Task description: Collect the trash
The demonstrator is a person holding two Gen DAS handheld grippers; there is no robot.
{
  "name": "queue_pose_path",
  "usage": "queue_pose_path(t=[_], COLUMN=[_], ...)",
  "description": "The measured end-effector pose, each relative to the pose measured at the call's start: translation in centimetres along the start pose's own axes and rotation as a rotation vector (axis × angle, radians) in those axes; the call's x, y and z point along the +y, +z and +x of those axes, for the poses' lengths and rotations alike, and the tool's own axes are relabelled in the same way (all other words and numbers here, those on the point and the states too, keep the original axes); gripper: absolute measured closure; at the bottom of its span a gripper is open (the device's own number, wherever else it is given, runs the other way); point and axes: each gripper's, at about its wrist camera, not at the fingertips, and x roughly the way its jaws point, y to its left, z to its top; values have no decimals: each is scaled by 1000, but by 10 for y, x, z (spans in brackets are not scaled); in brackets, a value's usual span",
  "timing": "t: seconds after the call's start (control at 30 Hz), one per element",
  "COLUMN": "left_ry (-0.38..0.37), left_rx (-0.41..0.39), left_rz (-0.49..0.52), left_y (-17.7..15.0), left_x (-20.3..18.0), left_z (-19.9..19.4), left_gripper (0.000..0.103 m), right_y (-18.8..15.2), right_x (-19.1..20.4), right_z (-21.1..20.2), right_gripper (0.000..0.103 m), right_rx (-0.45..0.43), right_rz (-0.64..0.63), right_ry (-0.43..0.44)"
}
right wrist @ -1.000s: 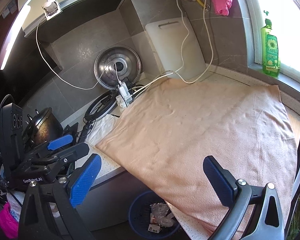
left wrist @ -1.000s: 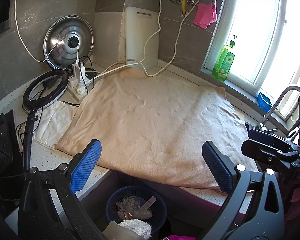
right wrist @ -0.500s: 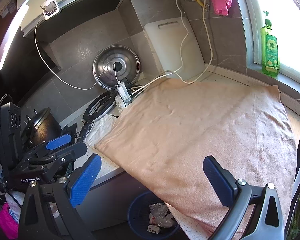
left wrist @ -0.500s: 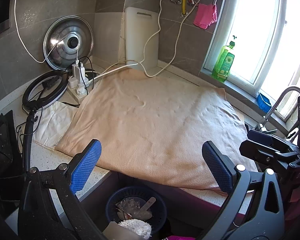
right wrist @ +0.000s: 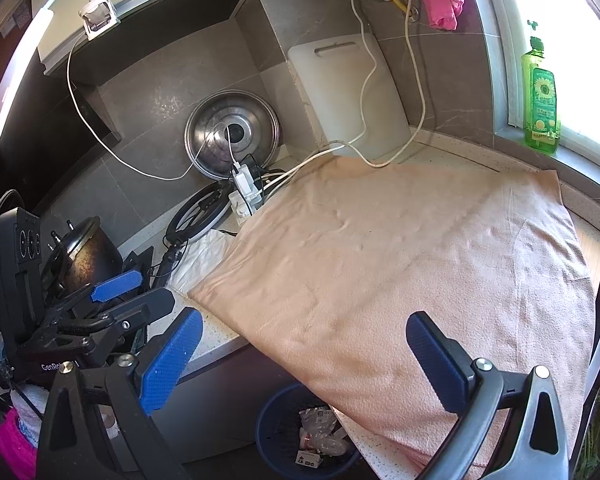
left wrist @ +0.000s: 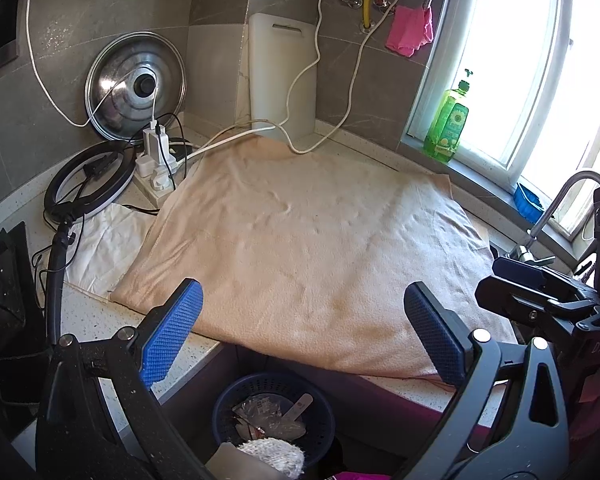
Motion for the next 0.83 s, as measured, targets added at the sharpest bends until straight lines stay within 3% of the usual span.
queue_pose_path(t=[0.4, 0.83], left_ry=[-8, 35], left_rx=[5, 0], left_rz=[5, 2], left_y=[2, -6], left_x=[1, -2], left_z=[2, 5], left_gripper=[1, 1], right_y=[-1, -3], right_x=[0, -5], right_z=[2, 3], right_gripper=[0, 0], right_rx=[2, 9], right_rz=[-2, 10], right_ry=[-4, -13])
